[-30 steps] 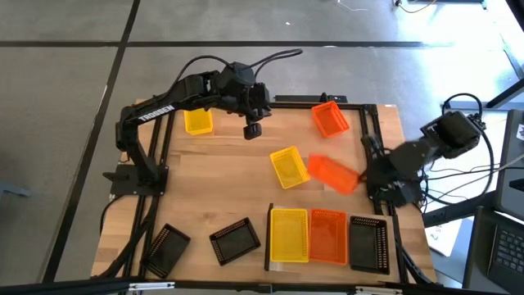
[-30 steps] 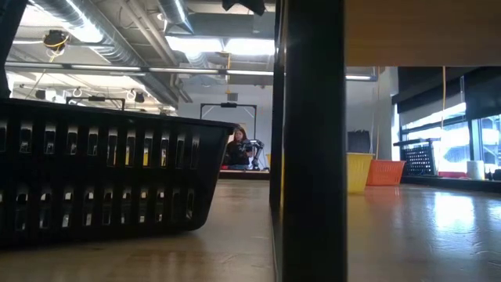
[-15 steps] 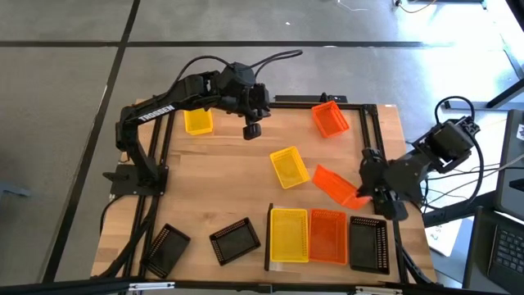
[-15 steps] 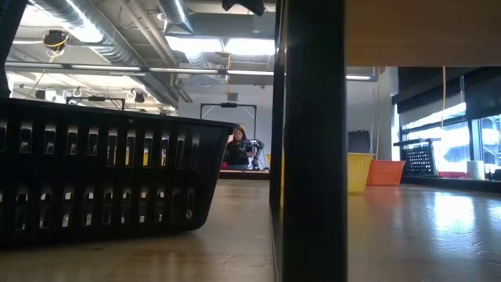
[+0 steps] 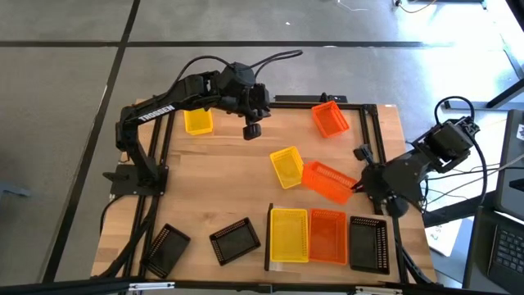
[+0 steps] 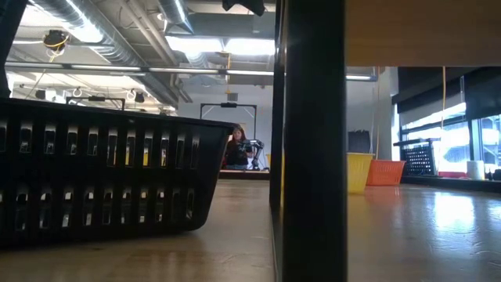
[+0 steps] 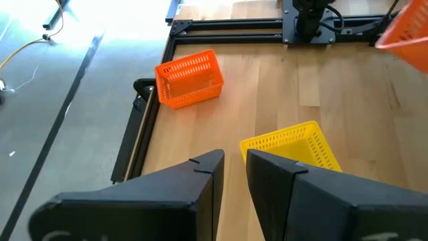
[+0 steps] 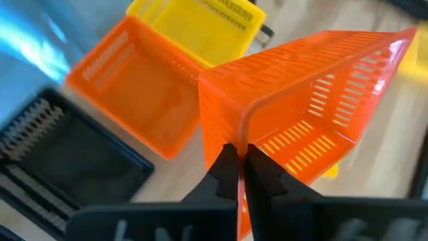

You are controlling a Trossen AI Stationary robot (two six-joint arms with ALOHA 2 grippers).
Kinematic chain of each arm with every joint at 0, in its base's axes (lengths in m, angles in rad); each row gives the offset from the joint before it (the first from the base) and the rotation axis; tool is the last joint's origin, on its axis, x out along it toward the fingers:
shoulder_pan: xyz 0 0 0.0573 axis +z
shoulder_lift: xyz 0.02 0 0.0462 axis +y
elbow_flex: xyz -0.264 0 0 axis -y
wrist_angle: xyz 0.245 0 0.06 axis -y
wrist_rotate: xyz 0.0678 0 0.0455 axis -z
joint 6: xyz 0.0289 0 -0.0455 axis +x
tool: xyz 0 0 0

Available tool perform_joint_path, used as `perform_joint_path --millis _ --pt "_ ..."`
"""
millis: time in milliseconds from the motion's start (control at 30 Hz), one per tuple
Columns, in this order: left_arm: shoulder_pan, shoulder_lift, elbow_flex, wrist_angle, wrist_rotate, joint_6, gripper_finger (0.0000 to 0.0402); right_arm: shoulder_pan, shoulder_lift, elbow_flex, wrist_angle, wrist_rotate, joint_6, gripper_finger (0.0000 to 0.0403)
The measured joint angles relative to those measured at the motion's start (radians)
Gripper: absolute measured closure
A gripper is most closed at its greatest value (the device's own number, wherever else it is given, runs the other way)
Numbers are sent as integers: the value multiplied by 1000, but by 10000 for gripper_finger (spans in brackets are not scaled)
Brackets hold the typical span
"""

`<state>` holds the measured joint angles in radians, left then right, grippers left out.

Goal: Stack baskets on shelf by color
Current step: Stack the left orange bin on top of the orange bin

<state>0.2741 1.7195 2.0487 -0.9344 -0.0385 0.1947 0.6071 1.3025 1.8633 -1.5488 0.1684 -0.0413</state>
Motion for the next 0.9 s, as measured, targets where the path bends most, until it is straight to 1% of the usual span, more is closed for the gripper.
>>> perform_joint_path --millis 100,233,367,533,733,833,900 --pt "0 0 0 0 0 0 344 0 0 0 -1 -4 -143 403" --pt "0 0 0 0 2 -2 344 0 -13 0 -7 -4 -223 403" --pt "0 0 0 0 44 -2 344 0 -24 0 -8 -8 -284 403" --pt "0 0 0 0 83 -3 344 0 -35 0 -6 -6 -466 403" --pt "0 1 0 0 85 -5 344 0 -39 0 -4 -27 -653 402" --pt "-1 1 0 0 85 -5 344 0 -39 0 -3 -29 -692 402" --pt "-1 1 0 0 85 -5 344 0 -39 0 -3 -29 -676 402"
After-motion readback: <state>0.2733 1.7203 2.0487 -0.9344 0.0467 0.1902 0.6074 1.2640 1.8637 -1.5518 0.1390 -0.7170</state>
